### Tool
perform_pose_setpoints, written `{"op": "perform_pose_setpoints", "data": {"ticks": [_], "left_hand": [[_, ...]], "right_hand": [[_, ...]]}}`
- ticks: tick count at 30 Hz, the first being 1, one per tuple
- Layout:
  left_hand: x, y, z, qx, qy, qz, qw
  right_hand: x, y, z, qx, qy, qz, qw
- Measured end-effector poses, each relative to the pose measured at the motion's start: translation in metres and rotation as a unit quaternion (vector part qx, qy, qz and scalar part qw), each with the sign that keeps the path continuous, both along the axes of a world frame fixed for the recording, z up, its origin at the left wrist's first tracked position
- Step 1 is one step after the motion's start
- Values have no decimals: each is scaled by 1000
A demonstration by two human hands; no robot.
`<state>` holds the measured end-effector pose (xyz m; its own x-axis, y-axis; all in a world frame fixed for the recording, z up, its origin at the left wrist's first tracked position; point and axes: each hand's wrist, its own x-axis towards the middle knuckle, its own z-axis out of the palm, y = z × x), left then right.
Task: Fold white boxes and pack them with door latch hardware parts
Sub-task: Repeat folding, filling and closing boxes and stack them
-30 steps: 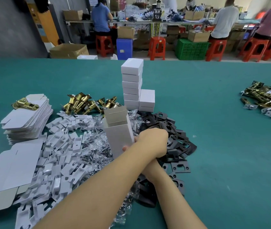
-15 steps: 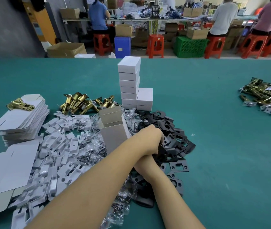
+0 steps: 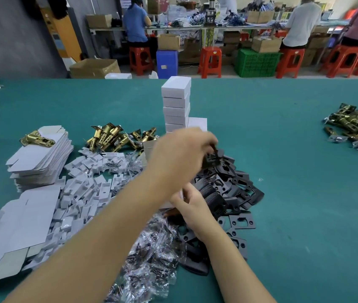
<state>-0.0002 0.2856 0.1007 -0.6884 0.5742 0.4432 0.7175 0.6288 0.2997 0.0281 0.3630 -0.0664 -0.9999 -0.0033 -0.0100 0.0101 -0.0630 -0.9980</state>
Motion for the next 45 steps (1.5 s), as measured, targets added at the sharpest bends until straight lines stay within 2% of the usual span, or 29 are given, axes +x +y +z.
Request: {"op": "perform_pose_setpoints", "data": {"ticks": [2, 4, 10, 16, 24, 28, 30, 35, 38, 41, 43, 45], "left_hand": [[-8, -29, 22, 102, 2, 23, 995], [-18, -53, 36, 128, -14, 54, 990], [-37, -74, 20, 37, -75, 124, 989], [-41, -61, 3, -36, -115, 84, 989], [-40, -52, -7, -47, -229, 35, 972], [-37, -53, -11, -21, -341, -22, 939], [-36, -55, -10, -35, -366, -26, 930], [-36, -56, -8, -16, -350, -29, 936], [-39, -61, -5, 73, -303, -19, 950], [-46, -74, -2, 193, -247, 40, 949], [-52, -86, -7, 234, -216, 95, 943], [-55, -98, -15, 241, -221, 131, 936]], "right_hand": [[1, 1, 1, 2, 6, -7, 1000], [2, 2, 1, -10, 9, -6, 1000], [1, 1, 1, -35, 9, -7, 999], [0, 1, -2, -73, 3, -10, 997], [-2, 1, -4, -90, 4, -23, 996], [-2, 2, -3, -102, 10, -37, 994], [-2, 2, -4, -86, 16, -43, 995], [-1, 1, -1, -81, 12, -48, 995], [0, 1, 0, -100, 1, -48, 994], [0, 2, 1, -108, -9, -48, 993], [-1, 3, 1, -132, -19, -58, 989], [-2, 3, 3, -154, -33, -71, 985]]}}
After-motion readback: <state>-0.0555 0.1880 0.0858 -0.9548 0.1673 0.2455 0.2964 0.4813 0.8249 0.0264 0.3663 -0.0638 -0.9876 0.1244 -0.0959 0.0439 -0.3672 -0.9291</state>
